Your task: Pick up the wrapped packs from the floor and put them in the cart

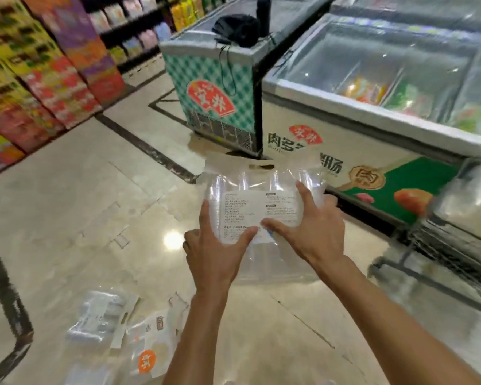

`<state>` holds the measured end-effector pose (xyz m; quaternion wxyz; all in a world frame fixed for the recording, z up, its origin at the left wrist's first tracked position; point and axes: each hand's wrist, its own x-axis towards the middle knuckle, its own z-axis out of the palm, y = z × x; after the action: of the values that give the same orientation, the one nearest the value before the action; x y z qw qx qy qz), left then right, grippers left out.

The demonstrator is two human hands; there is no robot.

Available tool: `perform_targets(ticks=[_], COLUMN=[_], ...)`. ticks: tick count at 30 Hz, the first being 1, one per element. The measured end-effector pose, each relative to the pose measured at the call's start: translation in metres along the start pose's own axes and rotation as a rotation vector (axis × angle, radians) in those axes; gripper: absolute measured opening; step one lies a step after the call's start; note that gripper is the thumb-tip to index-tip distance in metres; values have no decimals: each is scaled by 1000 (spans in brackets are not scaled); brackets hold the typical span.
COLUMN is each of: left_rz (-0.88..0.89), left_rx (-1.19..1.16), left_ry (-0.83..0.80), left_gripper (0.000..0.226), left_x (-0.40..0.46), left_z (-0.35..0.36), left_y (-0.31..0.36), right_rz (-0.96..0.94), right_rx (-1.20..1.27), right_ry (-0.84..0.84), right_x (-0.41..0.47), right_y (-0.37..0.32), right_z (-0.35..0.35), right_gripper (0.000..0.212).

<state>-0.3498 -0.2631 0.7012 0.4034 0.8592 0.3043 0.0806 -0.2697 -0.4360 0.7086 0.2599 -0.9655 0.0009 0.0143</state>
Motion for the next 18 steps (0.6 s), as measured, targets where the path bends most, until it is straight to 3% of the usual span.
perform_targets(ticks=[6,18], left_rz=[149,432], left_rx=[-45,-63], left_ry=[-60,-396], left_gripper=[113,114], left_x=[-48,-109], left_z=[78,267], left_y=[123,303], right_rz=[105,490], right_rx=[-52,-55], right_ry=[150,326], right_x=[16,33], right_y=[99,308], right_z=[-124,-267], right_gripper=[113,119])
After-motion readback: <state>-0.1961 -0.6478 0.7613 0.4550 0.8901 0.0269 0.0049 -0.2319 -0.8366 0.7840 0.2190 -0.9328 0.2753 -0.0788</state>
